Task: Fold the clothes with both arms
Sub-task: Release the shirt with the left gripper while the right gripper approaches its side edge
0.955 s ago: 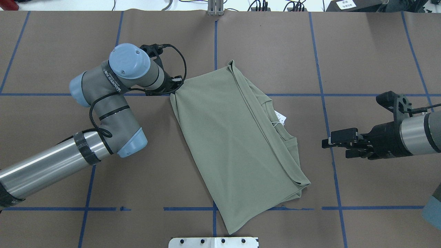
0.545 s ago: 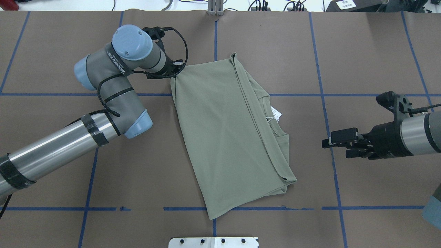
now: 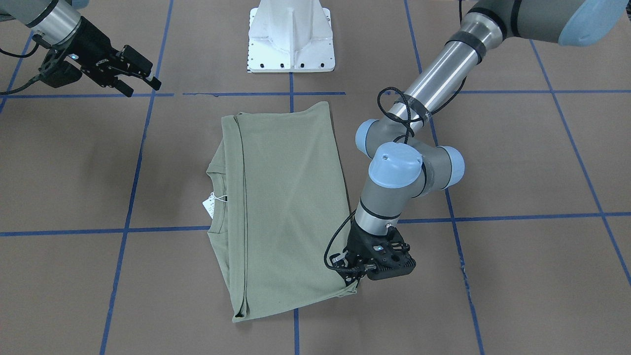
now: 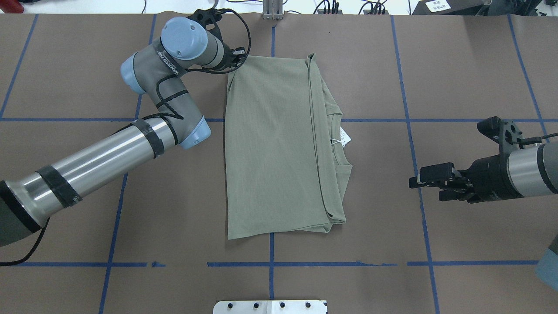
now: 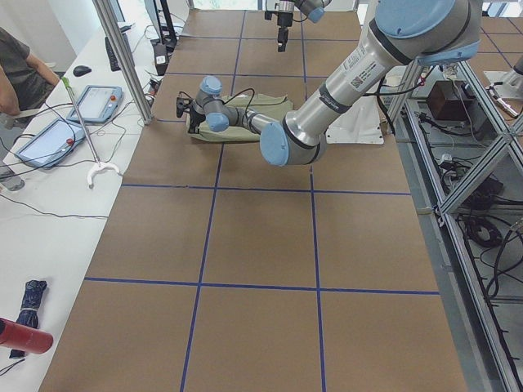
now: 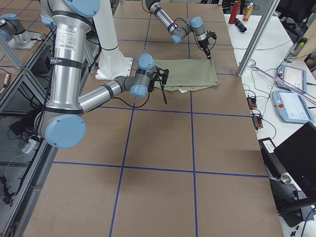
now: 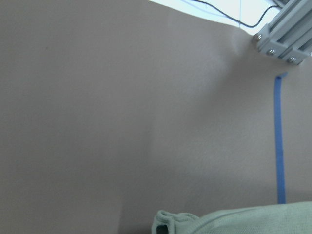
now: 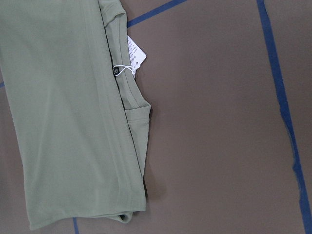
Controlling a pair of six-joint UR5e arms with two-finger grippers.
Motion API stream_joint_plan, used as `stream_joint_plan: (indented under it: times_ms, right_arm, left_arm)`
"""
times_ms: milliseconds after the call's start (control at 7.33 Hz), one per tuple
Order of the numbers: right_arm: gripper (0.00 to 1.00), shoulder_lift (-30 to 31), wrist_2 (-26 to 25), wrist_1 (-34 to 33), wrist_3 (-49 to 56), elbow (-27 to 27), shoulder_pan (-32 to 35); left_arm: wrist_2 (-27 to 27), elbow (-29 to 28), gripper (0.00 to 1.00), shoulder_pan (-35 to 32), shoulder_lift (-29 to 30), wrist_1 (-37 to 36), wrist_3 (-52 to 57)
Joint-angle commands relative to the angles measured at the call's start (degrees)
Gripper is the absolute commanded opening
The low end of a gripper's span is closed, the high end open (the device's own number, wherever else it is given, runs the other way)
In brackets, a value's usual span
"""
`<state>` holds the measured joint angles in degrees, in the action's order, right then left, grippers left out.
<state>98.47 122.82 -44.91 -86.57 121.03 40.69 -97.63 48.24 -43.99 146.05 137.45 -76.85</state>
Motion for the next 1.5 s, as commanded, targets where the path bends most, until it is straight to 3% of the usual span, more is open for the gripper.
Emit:
stream_joint_plan:
  times_ms: [0, 136, 409, 545, 818, 1091, 1364]
  right_arm:
    - [1.0, -0.12, -0.82, -0.18, 0.0, -0.97, 0.17]
    - [1.0, -0.21, -0.82, -0.35, 0.26, -1.76, 0.7]
    - [1.0, -0.21, -0.82, -1.05, 3.84, -3.25, 0.27]
    - [1.0, -1.17, -0.82, -4.1, 7.96, -3.43, 0.26]
    - [1.0, -8.52, -1.61, -16.89, 13.68, -3.52, 0.35]
    - [1.0, -20.54, -6.25, -34.71, 18.61, -4.05, -2.96]
    - [1.0, -32.33, -13.44, -47.16, 23.78, -8.6, -8.93]
  left_arm:
    - [2.7, -3.42, 0.78, -0.04, 1.96, 2.91, 0.9]
    - [2.7, -3.42, 1.0, -0.13, 2.04, 3.0, 3.96]
    - [0.7, -2.81, 1.0, -2.31, 1.87, 2.74, 4.77]
    - [-3.32, -1.06, 1.0, -2.93, 0.65, 1.26, 4.95]
    - [-7.03, 12.06, 1.0, -3.38, -5.04, -11.42, 11.32]
    - [-7.4, 28.58, 1.0, -3.55, -16.61, -14.84, 12.42]
    - [-11.07, 35.49, 1.0, -3.55, -19.92, -20.16, 12.6]
